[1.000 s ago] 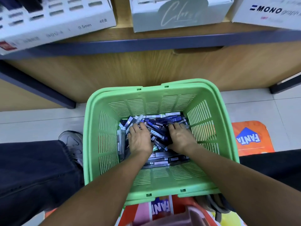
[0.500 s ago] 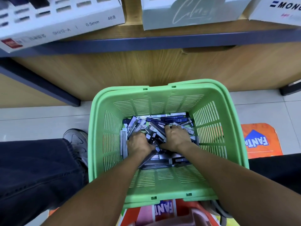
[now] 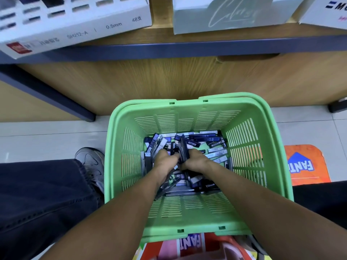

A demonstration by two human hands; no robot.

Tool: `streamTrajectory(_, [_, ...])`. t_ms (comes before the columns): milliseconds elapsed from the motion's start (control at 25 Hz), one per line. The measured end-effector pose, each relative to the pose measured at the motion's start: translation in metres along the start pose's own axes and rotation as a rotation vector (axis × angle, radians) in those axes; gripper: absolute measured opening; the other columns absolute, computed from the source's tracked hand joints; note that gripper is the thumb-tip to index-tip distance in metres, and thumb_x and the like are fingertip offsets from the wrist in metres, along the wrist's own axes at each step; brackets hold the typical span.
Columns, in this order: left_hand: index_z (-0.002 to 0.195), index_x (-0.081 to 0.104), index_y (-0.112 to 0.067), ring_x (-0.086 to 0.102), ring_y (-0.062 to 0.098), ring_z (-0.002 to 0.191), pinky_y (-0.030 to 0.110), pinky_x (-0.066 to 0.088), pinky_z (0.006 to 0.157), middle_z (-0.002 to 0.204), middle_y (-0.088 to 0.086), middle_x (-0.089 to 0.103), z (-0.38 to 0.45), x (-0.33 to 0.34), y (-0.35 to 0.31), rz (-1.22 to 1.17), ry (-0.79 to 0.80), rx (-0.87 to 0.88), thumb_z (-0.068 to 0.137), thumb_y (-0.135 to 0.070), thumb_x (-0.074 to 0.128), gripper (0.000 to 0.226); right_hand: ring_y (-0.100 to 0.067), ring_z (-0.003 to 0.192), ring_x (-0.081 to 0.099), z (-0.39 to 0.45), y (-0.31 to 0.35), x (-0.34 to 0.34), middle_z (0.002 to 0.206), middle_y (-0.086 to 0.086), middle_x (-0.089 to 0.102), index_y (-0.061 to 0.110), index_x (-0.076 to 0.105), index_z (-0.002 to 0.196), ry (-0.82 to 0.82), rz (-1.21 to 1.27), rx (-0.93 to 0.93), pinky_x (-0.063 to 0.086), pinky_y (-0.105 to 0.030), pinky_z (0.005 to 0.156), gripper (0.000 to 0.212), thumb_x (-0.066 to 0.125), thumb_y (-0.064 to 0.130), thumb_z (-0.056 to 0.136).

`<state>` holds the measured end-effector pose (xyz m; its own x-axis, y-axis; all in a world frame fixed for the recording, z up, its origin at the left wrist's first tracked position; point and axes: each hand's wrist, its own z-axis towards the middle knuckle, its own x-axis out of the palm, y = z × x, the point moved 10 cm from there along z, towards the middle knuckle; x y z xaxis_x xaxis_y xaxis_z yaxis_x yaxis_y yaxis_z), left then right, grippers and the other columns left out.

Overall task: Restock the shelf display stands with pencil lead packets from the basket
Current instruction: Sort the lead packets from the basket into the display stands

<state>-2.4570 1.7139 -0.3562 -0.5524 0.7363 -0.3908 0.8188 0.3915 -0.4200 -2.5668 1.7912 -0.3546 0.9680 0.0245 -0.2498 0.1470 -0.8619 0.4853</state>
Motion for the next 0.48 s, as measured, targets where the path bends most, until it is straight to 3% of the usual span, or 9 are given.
streamTrajectory(160, [0.135,0.044,-0.006,0.052,0.022,0.1,0.035,0.046,0.091,0.109,-0.001,0.051,-0.008,0.002,-0.004,-0.1,0.044,-0.018,0.098,-0.045,0.05,0.054,-0.023,0.105,0.064,-0.004,0.003,0.011,0.11,-0.009,0.07,0.015,0.063,0.113,0.065,0.18,-0.054,0.051,-0.037,0.094,0.027,0.07,0.006,0.089])
streamTrajectory(280, [0.108,0.053,-0.006,0.062,0.021,0.093,0.039,0.053,0.086,0.103,0.008,0.064,-0.01,0.009,-0.004,-0.104,0.075,0.001,0.081,-0.068,0.066,0.069,-0.022,0.103,0.067,-0.014,0.012,0.022,0.106,-0.01,0.072,0.013,0.065,0.104,0.169,0.236,-0.135,0.054,-0.038,0.095,0.023,0.067,-0.002,0.086])
streamTrajectory(360, [0.1,0.057,-0.005,0.065,0.02,0.087,0.04,0.057,0.081,0.095,0.009,0.068,-0.008,0.007,-0.003,-0.124,0.047,0.007,0.071,-0.063,0.079,0.069,-0.021,0.106,0.064,-0.017,0.005,0.025,0.11,-0.006,0.068,0.014,0.06,0.112,0.231,0.229,-0.122,0.053,-0.039,0.096,0.036,0.069,-0.005,0.083])
streamTrajectory(480, [0.098,0.059,-0.004,0.069,0.02,0.078,0.036,0.059,0.071,0.09,0.011,0.071,-0.007,-0.003,-0.003,-0.295,-0.005,-0.012,0.073,-0.031,0.087,0.046,-0.026,0.123,0.06,-0.013,-0.015,0.027,0.139,-0.003,0.059,0.015,0.05,0.142,0.283,0.471,-0.031,0.047,-0.042,0.108,0.079,0.077,-0.008,0.071])
